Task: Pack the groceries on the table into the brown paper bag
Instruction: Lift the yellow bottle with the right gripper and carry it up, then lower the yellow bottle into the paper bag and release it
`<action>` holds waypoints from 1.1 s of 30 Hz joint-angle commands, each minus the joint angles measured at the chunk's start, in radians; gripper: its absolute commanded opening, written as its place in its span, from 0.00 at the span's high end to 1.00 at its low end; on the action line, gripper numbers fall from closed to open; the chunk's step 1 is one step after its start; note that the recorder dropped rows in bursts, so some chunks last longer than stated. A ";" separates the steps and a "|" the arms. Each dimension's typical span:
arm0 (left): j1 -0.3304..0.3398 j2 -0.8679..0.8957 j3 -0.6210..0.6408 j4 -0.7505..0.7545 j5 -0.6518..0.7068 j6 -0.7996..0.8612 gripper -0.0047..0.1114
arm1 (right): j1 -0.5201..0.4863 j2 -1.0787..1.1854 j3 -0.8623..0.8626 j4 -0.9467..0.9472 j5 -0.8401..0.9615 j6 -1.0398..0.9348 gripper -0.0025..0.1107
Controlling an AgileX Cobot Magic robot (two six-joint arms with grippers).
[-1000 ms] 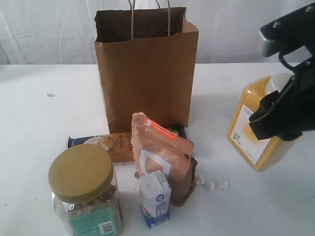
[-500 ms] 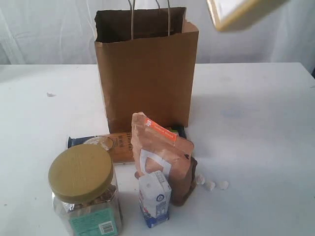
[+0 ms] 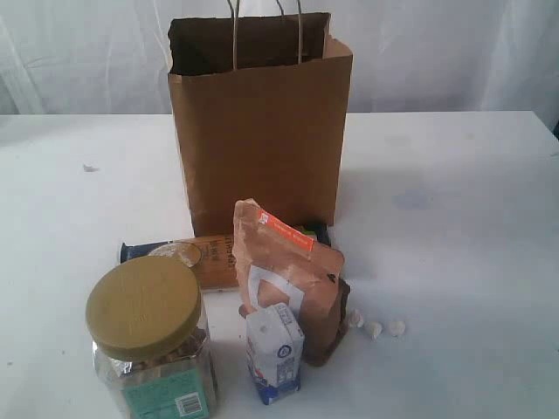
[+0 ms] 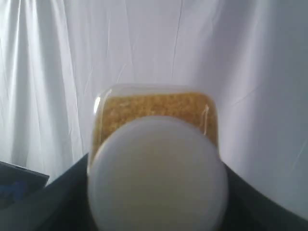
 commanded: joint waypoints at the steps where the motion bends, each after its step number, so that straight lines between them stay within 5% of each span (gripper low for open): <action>1: 0.002 -0.004 0.003 -0.003 -0.002 -0.001 0.96 | -0.002 0.084 -0.015 -0.007 -0.163 -0.097 0.95; 8: 0.002 -0.004 0.003 -0.003 -0.002 -0.001 0.96 | -0.002 0.203 -0.015 0.196 -0.219 -0.345 0.95; 14: 0.002 -0.004 0.003 -0.003 -0.002 -0.001 0.96 | -0.002 0.214 -0.015 0.314 -0.505 -0.369 0.95; 21: 0.002 -0.004 0.003 -0.003 -0.002 -0.001 0.96 | -0.002 0.244 -0.015 0.606 -0.453 -0.606 0.95; 27: 0.002 -0.004 0.003 -0.003 -0.002 -0.001 0.96 | -0.002 0.260 -0.077 0.681 -0.026 -0.517 0.95; 33: 0.002 -0.004 0.003 -0.003 -0.002 -0.001 0.96 | -0.002 0.264 -0.171 0.681 0.167 -0.517 0.95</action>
